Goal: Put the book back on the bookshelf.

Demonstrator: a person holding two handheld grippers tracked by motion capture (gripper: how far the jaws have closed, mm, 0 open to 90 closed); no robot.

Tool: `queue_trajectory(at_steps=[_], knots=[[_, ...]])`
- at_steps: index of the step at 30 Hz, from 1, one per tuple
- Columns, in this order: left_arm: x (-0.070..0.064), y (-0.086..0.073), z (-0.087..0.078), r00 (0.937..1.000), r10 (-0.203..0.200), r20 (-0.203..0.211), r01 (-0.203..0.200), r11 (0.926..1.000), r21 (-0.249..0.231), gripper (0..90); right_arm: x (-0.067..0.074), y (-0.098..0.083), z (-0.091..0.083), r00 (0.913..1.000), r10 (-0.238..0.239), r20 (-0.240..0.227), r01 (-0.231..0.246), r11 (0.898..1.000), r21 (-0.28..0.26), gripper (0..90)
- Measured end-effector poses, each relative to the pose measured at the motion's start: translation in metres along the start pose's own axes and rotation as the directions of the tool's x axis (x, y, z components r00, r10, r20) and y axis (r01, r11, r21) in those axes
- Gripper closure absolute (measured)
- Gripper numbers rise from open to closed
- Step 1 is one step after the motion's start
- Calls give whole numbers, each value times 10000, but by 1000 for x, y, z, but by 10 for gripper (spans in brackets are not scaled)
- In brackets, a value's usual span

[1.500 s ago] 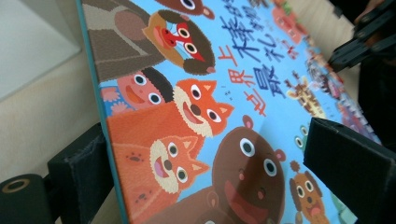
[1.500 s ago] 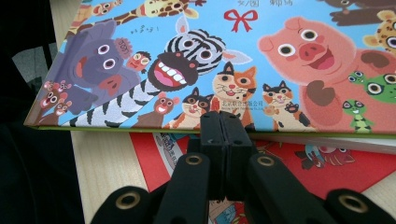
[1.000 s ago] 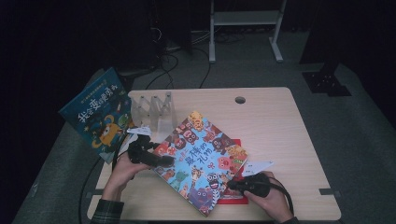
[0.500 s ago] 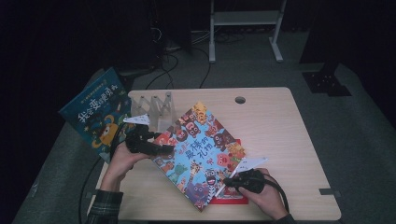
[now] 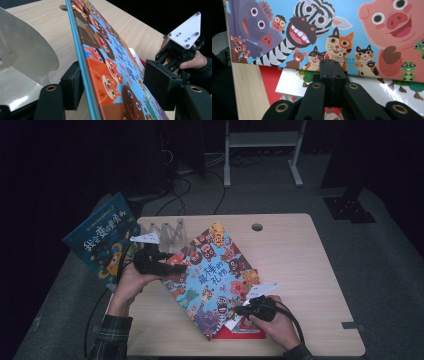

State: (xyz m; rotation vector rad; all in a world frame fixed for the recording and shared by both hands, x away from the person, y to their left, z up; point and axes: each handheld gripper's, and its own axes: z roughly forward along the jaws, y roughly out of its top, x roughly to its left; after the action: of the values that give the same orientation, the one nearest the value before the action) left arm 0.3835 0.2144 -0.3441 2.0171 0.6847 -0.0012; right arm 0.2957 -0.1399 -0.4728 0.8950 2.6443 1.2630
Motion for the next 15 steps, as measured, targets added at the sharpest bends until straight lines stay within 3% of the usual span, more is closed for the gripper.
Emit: queue_trajectory(at_steps=[11, 15], knots=[[-15, 34, -6, 9985, 528, -119, -516, 9954, 809, 545, 4, 2, 7, 9993, -159, 327, 168, 9995, -257, 892], [-21, 44, -6, 9966, 788, -248, -753, 9896, 1223, 593, 6, 2, 8, 9992, -147, 376, 159, 9993, -329, 892]])
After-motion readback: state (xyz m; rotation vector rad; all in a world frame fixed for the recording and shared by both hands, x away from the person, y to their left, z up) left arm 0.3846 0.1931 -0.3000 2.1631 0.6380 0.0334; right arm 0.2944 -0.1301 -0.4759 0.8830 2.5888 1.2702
